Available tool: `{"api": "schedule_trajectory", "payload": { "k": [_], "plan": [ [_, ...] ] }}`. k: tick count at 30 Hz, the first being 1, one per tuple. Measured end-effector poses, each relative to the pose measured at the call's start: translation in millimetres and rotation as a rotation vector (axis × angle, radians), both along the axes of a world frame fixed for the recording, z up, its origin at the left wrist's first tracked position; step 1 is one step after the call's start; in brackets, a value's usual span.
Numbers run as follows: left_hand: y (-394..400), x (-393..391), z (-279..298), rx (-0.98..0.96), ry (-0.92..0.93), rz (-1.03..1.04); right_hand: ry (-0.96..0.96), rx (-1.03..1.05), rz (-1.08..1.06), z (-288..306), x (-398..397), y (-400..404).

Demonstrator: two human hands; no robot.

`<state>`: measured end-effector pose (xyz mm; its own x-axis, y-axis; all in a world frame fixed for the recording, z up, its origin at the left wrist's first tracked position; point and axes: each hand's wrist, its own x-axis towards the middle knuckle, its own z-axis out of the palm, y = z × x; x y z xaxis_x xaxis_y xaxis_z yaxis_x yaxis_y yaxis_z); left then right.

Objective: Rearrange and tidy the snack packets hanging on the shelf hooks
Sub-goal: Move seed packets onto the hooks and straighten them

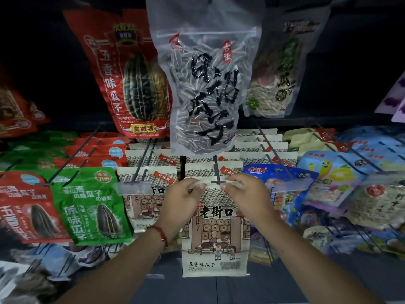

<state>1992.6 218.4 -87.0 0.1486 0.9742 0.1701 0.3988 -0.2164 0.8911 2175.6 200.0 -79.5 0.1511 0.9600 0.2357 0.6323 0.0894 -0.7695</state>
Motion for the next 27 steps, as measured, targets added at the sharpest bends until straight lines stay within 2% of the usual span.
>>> {"api": "schedule_trajectory", "payload": {
  "k": [6, 10, 12, 16, 20, 27],
  "plan": [
    [15.4, 0.4, -7.9, -0.027, 0.085, 0.035, -0.112, -0.019, -0.061, -7.2, -9.0, 13.4],
    [23.2, 2.0, -13.7, 0.134, 0.389, 0.090, -0.226, 0.042, -0.128, -18.4, -13.3, 20.9],
    [25.1, 1.3, -15.2, 0.205, 0.470, 0.102, -0.245, 0.047, -0.167, -20.6, -18.0, 20.2],
    [28.3, -5.1, -22.3, 0.334, 0.430, 0.092, -0.206, 0.029, -0.258, -24.9, -22.7, 16.0],
    [29.4, -16.4, -24.5, 0.491, 0.467, 0.080, -0.212, 0.022, -0.350, -25.2, -26.8, 5.8],
    [19.3, -36.8, -26.1, 0.506, 0.555, -0.115, -0.291, 0.071, -0.423, -24.4, -52.3, -12.3]
  ]
}}
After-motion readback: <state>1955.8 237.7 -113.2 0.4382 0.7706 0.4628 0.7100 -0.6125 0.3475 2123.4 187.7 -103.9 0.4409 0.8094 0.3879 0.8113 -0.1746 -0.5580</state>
